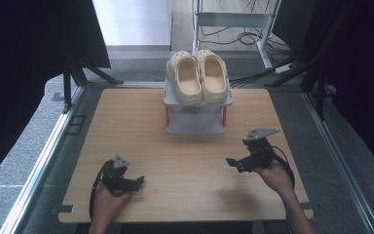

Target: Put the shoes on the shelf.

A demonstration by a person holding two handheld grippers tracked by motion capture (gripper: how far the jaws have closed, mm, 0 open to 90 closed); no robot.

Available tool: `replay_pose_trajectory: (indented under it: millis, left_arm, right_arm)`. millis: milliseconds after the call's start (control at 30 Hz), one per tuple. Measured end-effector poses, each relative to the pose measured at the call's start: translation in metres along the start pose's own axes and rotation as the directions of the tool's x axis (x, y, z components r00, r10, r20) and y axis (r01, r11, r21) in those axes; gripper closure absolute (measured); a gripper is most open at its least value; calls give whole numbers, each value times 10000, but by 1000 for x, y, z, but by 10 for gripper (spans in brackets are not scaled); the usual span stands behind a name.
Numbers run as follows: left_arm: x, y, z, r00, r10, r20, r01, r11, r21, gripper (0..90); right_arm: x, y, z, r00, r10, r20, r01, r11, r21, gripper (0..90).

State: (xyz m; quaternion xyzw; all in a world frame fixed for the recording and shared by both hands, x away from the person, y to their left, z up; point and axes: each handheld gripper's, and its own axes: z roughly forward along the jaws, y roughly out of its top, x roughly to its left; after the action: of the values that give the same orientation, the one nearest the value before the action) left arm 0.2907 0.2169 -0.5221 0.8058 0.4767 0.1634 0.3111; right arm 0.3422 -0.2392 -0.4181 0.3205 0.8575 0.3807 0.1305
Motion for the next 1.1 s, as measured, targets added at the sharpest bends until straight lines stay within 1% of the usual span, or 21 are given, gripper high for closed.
replay_pose_trajectory:
  millis: [100,133,167,233,267,300,333,367,467,600,633,667,700,767,833,867,900,1100]
  left_arm:
    - [0,0,0,10000,6,2,-6,10000,4,0]
    - [0,0,0,10000,2,2,-2,10000,-1,0]
    - [0,0,0,10000,0,2,0,10000,2,0]
    - [0,0,0,10000,0,2,0,10000,0,0]
    - [0,0,0,10000,0,2,0,10000,0,0]
    - [0,0,0,10000,-2,16,2,10000,-13,0]
    - [0,0,0,10000,-2,16,2,10000,-13,0]
    - [0,0,0,10000,3,2,-3,10000,0,0]
    - [0,0,0,10000,3,2,-3,10000,2,0]
    - [0,0,0,10000,0,2,0,10000,0,0]
    - [0,0,0,10000,0,2,0,10000,0,0]
    - [0,0,0,10000,2,1,-2,10000,1,0]
    - [0,0,0,10000,-3,14,3,10000,-15,0]
    - [0,0,0,10000,-3,13,3,10000,-13,0]
    - [0,0,0,10000,0,1,0,10000,0,0]
    - [0,0,0,10000,1,15,0,10000,-14,0]
    - [0,0,0,10000,-4,15,4,10000,-17,0]
    - [0,0,0,10000,10,16,-10,10000,-16,0]
  right_arm:
    - [0,-12,5,9999,72,77,-72,10000,-33,0]
    - [1,-19,9,9999,36,133,-36,10000,4,0]
    - [1,-23,11,9998,63,183,-63,10000,-14,0]
    - [2,-31,15,9997,108,229,-109,9999,40,0]
    - [2,-31,15,9997,108,229,-109,9999,40,0]
    - [2,-38,18,9995,202,243,-202,9998,28,0]
    - [2,-38,18,9995,202,243,-202,9998,28,0]
    - [3,-45,22,9993,268,274,-270,9996,71,0]
    - [3,-56,28,9988,421,258,-423,9991,72,0]
    - [5,-70,37,9981,537,309,-545,9982,259,0]
    - [5,-70,37,9981,537,309,-545,9982,259,0]
    - [6,-76,43,9977,616,296,-627,9974,349,0]
    - [7,-79,45,9976,625,302,-638,9970,435,0]
    - [8,-83,49,9979,576,302,-594,9961,655,0]
    - [10,-86,53,9978,523,412,-553,9956,754,0]
    - [11,-88,54,9977,389,562,-425,9971,633,0]
    - [12,-88,54,9976,361,597,-398,9972,627,0]
    - [12,-89,53,9970,417,658,-458,9971,613,0]
